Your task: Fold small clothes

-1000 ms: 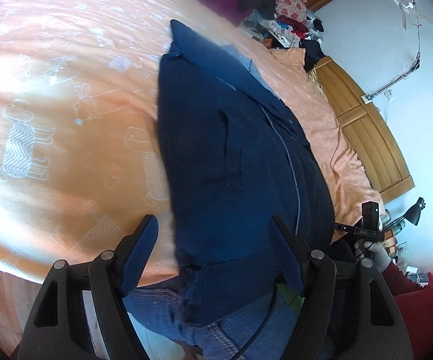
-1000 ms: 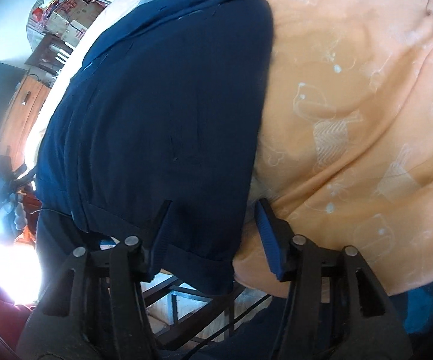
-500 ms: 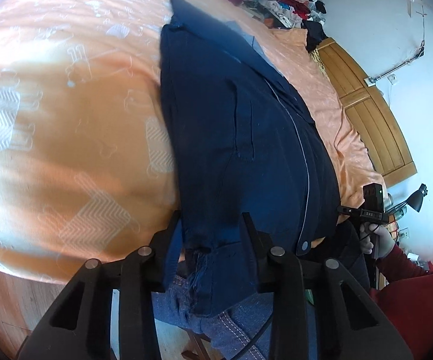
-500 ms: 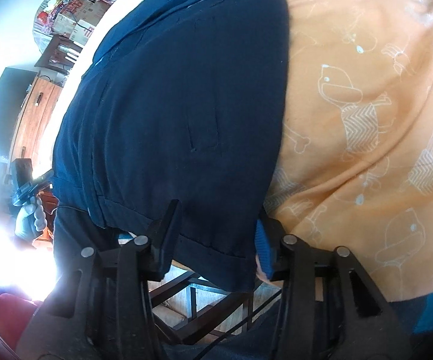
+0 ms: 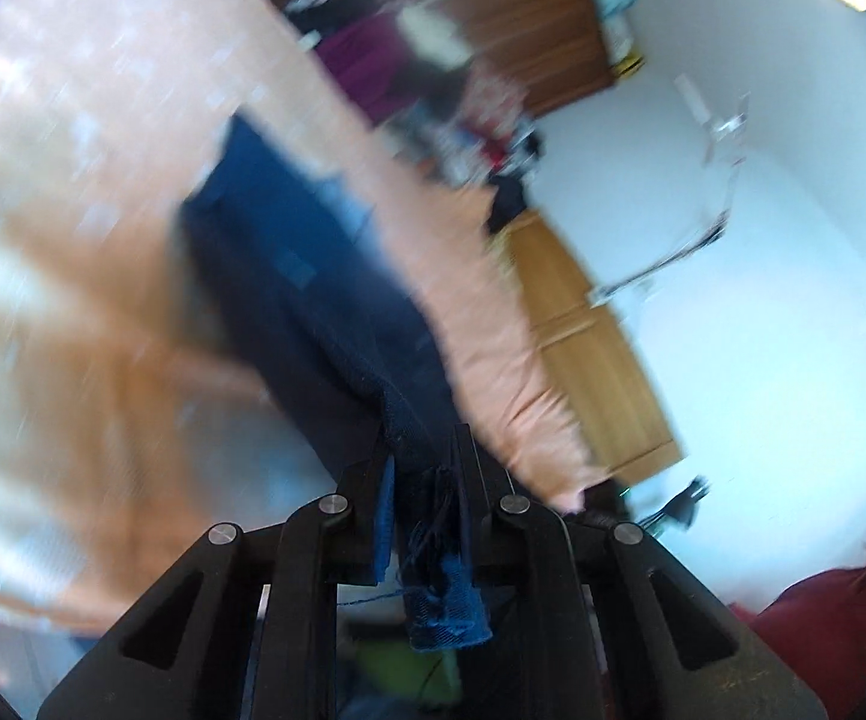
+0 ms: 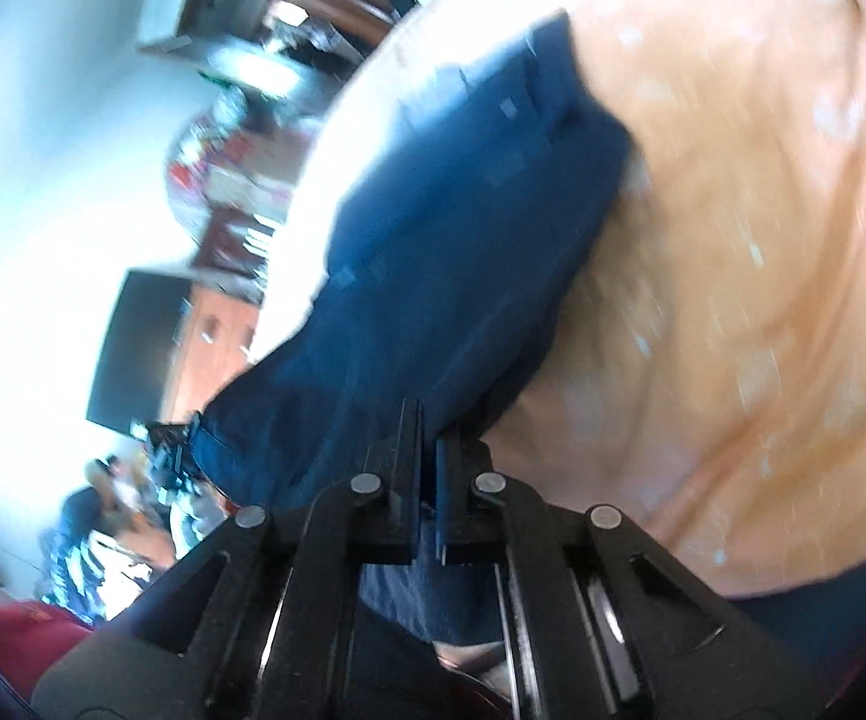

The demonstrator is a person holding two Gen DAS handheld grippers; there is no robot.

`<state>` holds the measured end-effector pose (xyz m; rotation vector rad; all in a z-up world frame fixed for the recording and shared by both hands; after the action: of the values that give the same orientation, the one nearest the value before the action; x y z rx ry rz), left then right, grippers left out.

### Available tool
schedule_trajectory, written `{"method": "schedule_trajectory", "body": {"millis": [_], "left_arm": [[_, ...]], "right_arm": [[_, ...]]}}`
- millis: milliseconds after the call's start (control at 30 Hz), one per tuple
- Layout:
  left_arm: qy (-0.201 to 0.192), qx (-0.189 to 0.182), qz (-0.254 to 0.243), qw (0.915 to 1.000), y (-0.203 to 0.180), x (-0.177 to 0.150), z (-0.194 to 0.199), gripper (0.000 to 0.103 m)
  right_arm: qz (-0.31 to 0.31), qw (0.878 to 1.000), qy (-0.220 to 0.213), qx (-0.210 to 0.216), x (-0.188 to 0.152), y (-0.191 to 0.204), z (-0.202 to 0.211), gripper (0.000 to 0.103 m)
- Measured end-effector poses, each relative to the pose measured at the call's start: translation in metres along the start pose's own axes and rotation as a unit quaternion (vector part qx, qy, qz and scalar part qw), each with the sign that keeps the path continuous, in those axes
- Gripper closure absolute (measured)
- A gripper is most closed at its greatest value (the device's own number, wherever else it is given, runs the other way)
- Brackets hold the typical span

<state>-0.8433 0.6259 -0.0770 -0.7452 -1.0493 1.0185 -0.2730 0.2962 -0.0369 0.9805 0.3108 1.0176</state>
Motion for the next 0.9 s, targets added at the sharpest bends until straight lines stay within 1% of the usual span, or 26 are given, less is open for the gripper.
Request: {"method": "schedule_trajectory", "body": {"millis": [33, 100, 133, 200, 233, 267, 300, 333, 367, 400, 433, 467, 500, 533, 567, 600, 633, 667, 733, 767, 800, 867, 900], "left_arm": [[-0.013, -0.011, -0.003, 0.9998, -0.007, 0.012, 0.003, 0.088], [-0.041, -0.039, -0.009, 0.9984, -0.018, 0.041, 0.009, 0.088], [-0.056, -0.046, -0.013, 0.9973, -0.022, 0.056, 0.012, 0.091], [-0.096, -0.069, -0.018, 0.9928, -0.026, 0.098, 0.022, 0.092], [-0.110, -0.068, -0.026, 0.9913, -0.027, 0.119, 0.024, 0.092], [-0.117, -0.056, -0.036, 0.9909, -0.027, 0.139, 0.023, 0.092], [-0.122, -0.048, -0.031, 0.9909, -0.022, 0.162, 0.017, 0.092], [-0.117, -0.044, -0.023, 0.9918, -0.016, 0.179, 0.006, 0.092], [-0.108, -0.018, -0.025, 0.9937, -0.009, 0.196, -0.007, 0.092], [-0.095, 0.025, -0.022, 0.9949, 0.002, 0.213, -0.022, 0.092], [-0.080, 0.035, -0.009, 0.9961, 0.014, 0.222, -0.031, 0.092], [-0.056, 0.053, 0.000, 0.9970, 0.023, 0.227, -0.043, 0.092], [-0.037, 0.077, 0.000, 0.9964, 0.023, 0.226, -0.052, 0.092], [-0.016, 0.088, -0.004, 0.9960, 0.023, 0.219, -0.056, 0.092], [0.012, 0.093, -0.017, 0.9955, 0.021, 0.205, -0.056, 0.083], [0.027, 0.100, -0.023, 0.9943, 0.018, 0.189, -0.057, 0.076], [0.044, 0.105, -0.021, 0.9933, 0.021, 0.173, -0.052, 0.065], [0.056, 0.106, -0.014, 0.9927, 0.026, 0.159, -0.047, 0.059], [0.082, 0.122, 0.016, 0.9890, 0.043, 0.116, -0.032, 0.057], [0.086, 0.128, 0.033, 0.9875, 0.051, 0.097, -0.025, 0.057], [0.092, 0.127, 0.054, 0.9862, 0.059, 0.076, -0.017, 0.057], [0.094, 0.132, 0.078, 0.9837, 0.071, 0.043, -0.003, 0.057], [0.089, 0.127, 0.088, 0.9840, 0.073, 0.030, 0.003, 0.057]], "right_arm": [[0.002, 1.000, -0.008, 0.006, 0.008, 0.006, 0.004, 0.101], [0.009, 0.999, -0.027, 0.023, 0.038, 0.017, 0.015, 0.101], [0.009, 0.999, -0.036, 0.026, 0.055, 0.023, 0.017, 0.101], [0.014, 0.998, -0.049, 0.035, 0.098, 0.030, 0.019, 0.102], [0.017, 0.998, -0.055, 0.032, 0.120, 0.033, 0.016, 0.103], [0.021, 0.998, -0.059, 0.029, 0.145, 0.035, 0.012, 0.103], [0.018, 0.997, -0.064, 0.027, 0.169, 0.034, 0.004, 0.103], [0.004, 0.997, -0.068, 0.024, 0.191, 0.028, -0.002, 0.103], [-0.015, 0.997, -0.067, 0.019, 0.214, 0.018, -0.012, 0.103], [-0.030, 0.998, -0.061, 0.008, 0.230, 0.008, -0.022, 0.103], [-0.038, 0.998, -0.049, 0.002, 0.241, 0.001, -0.032, 0.103], [-0.036, 0.999, -0.028, 0.003, 0.244, -0.004, -0.043, 0.103], [-0.022, 1.000, -0.004, 0.003, 0.237, -0.005, -0.050, 0.103], [0.000, 1.000, 0.019, -0.001, 0.229, -0.004, -0.055, 0.103], [0.027, 0.999, 0.043, -0.017, 0.218, -0.002, -0.062, 0.097], [0.044, 0.996, 0.062, -0.037, 0.204, -0.004, -0.067, 0.083], [0.054, 0.994, 0.078, -0.050, 0.191, -0.008, -0.071, 0.073], [0.055, 0.993, 0.090, -0.060, 0.176, -0.014, -0.075, 0.059], [0.038, 0.992, 0.099, -0.066, 0.150, -0.026, -0.079, 0.058], [0.030, 0.991, 0.104, -0.075, 0.135, -0.030, -0.081, 0.058], [0.031, 0.990, 0.105, -0.084, 0.127, -0.030, -0.083, 0.056], [0.051, 0.988, 0.117, -0.090, 0.114, -0.019, -0.090, 0.054], [0.070, 0.985, 0.121, -0.098, 0.114, -0.009, -0.096, 0.052]]}}
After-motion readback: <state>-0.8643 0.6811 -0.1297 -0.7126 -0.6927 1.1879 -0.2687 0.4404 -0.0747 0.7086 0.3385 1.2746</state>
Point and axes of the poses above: each gripper's, at about its wrist camera, not at the fingertips, and z roughly against the way its jaws point, y to its left, x to its top, the point moved 3 cm from there along -z, roughly the way its jaws point, and after that the axes turned 11 degrees about y, right-handed, at the moved point
